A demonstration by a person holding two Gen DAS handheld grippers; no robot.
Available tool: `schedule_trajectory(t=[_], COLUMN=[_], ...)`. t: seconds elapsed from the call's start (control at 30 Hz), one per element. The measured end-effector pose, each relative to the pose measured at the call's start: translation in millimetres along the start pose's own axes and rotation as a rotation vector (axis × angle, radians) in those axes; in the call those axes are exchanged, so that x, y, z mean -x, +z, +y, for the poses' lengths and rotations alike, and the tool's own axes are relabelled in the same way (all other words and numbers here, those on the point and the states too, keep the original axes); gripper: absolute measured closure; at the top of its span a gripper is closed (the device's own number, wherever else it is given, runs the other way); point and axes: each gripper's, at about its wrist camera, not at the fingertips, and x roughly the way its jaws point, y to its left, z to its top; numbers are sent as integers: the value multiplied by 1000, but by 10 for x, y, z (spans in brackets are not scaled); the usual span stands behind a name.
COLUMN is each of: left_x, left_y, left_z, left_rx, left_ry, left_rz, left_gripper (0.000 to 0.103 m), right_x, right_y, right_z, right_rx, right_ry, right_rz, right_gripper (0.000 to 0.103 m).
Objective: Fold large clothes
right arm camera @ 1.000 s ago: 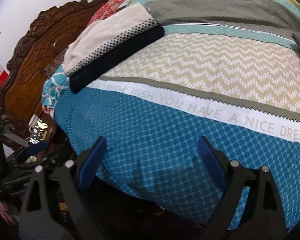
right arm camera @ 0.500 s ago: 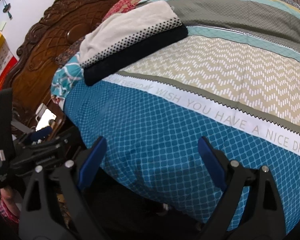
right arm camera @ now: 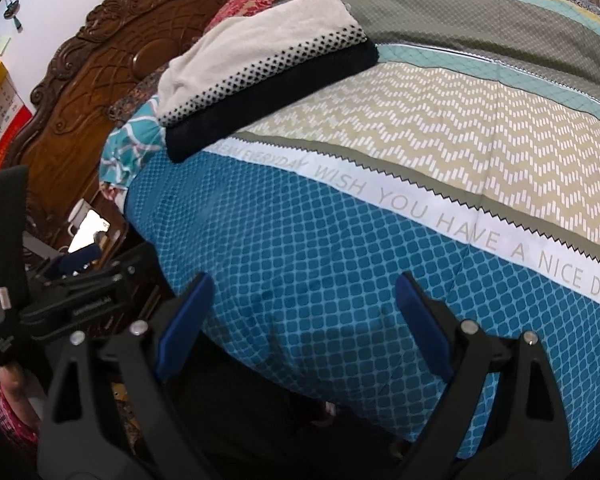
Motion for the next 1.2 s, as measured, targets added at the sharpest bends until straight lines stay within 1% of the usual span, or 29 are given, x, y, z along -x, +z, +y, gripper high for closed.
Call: schedule_trajectory(t=[0.17, 1.2], left_x=[-14, -55], left_y=[-11, -44], left_z=[3, -31], left_rx=[2, -21], left_ry=[3, 6], left_rz=[7, 27], left_gripper=[8, 8], right_x=[14, 58], right_y=[-3, 3], right_z=[-87, -135], right_rx=[-28, -35], right_ry=[1, -3], right_rz=[-2, -13], right_gripper=[15, 15])
